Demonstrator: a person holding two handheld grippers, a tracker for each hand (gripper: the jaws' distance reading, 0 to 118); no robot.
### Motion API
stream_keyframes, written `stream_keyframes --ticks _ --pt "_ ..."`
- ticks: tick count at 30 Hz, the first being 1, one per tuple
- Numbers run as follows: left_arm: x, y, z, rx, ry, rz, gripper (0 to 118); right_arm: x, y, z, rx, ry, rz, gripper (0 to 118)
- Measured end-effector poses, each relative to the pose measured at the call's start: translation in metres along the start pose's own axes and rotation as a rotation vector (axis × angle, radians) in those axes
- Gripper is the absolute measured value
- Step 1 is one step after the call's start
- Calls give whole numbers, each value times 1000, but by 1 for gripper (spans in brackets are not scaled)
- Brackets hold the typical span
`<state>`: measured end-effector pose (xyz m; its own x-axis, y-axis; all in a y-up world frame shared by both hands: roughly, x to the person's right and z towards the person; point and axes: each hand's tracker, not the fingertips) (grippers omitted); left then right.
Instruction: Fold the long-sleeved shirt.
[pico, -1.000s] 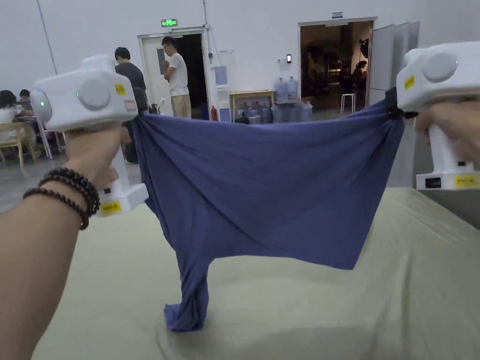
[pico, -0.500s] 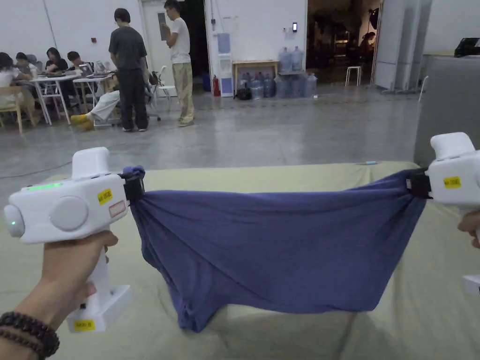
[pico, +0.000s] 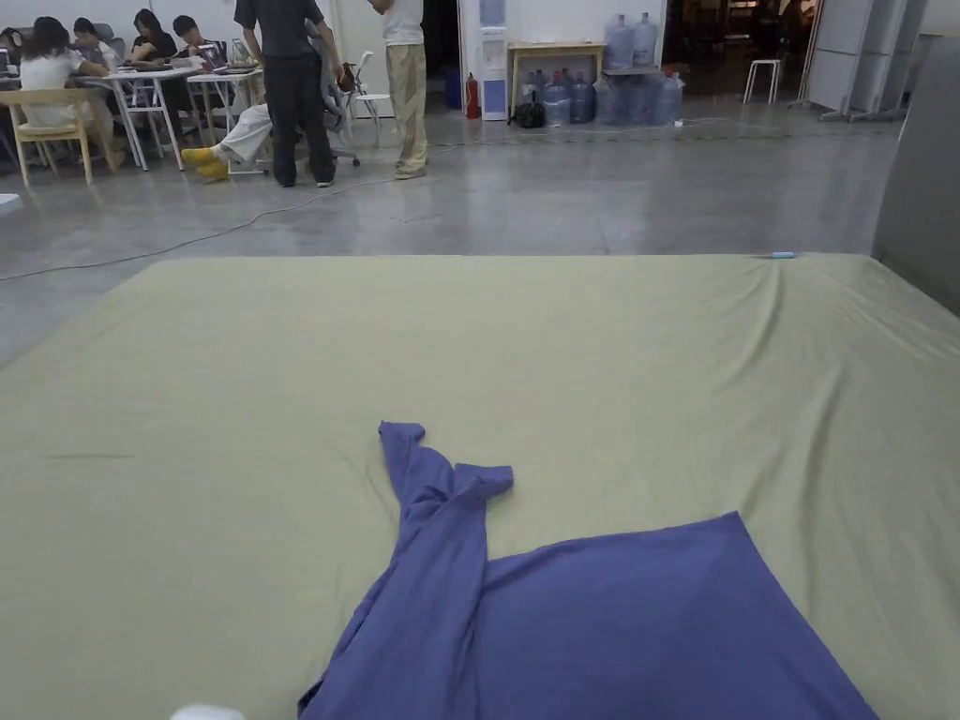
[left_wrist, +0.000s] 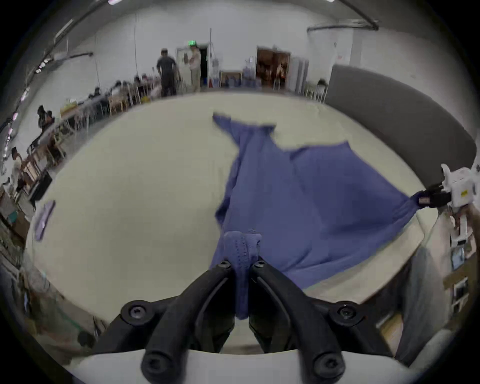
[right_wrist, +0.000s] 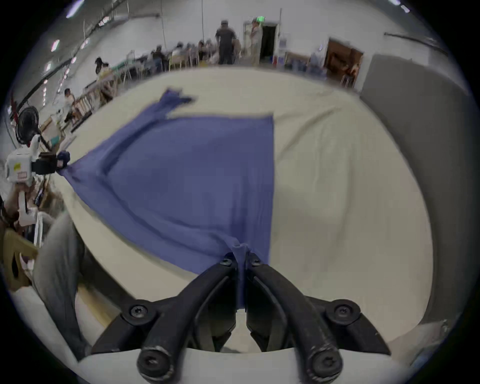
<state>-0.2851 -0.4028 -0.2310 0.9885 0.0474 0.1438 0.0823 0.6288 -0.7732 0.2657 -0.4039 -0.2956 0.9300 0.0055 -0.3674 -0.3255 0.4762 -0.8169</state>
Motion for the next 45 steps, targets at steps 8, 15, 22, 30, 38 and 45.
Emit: stream_keyframes --ticks 8,15,22,30,38,45 --pt "4 -1 9 40 -35 55 14 4 -8 0 9 1 -35 40" --pt "3 43 45 130 -25 35 61 12 17 51 171 -62 -132 50" --pt "19 119 25 209 -90 2 0 6 41 36 160 -43 -128 0" --pt "72 266 -105 186 -144 -157 87 15 73 16 156 -15 -101 0" --pt "89 332 -273 49 10 -236 111 18 81 -16 119 26 -96 0" --pt "87 330 -330 -66 107 -216 64 28 77 -29 87 33 -104 0"
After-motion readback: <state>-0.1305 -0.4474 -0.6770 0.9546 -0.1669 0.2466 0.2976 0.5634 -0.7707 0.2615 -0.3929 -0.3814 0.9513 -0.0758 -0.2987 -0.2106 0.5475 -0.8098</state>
